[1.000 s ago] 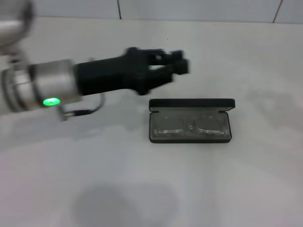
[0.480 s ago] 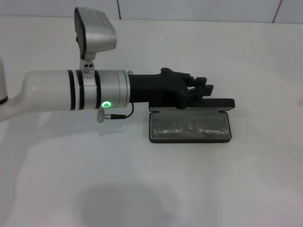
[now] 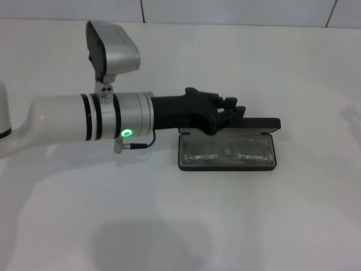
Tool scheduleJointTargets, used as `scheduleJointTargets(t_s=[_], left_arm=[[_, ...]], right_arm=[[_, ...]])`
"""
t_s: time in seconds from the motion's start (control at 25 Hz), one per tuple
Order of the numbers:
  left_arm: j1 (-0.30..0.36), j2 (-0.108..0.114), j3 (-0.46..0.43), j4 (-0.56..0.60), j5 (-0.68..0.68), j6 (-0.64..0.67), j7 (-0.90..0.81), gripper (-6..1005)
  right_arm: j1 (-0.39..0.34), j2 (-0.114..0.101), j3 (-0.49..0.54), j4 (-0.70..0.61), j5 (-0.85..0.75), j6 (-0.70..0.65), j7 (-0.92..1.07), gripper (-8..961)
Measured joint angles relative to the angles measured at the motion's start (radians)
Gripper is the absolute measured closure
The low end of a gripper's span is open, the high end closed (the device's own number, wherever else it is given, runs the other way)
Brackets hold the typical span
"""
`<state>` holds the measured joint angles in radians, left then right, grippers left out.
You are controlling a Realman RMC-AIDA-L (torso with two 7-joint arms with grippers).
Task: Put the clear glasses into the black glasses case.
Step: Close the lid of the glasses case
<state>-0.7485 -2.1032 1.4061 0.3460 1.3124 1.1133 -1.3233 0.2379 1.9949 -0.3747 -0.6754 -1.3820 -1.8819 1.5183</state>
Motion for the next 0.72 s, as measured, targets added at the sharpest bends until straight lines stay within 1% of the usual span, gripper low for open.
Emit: scheduleJointTargets(t_s=[0.4,0.72], left_arm=[[-0.004,0.0,0.055,-0.002,-0.002,-0.032,-0.016,736],[-0.011,0.005,0.108,0.0,-0.001,-0.031,-0.039,734]], right_arm=[[0.008,0.004,0.0,0.009,-0.011,0.01,-0.002,713],[0.009,-0.002,0.0,0.054,-0.012,0.01,-0.023,703]])
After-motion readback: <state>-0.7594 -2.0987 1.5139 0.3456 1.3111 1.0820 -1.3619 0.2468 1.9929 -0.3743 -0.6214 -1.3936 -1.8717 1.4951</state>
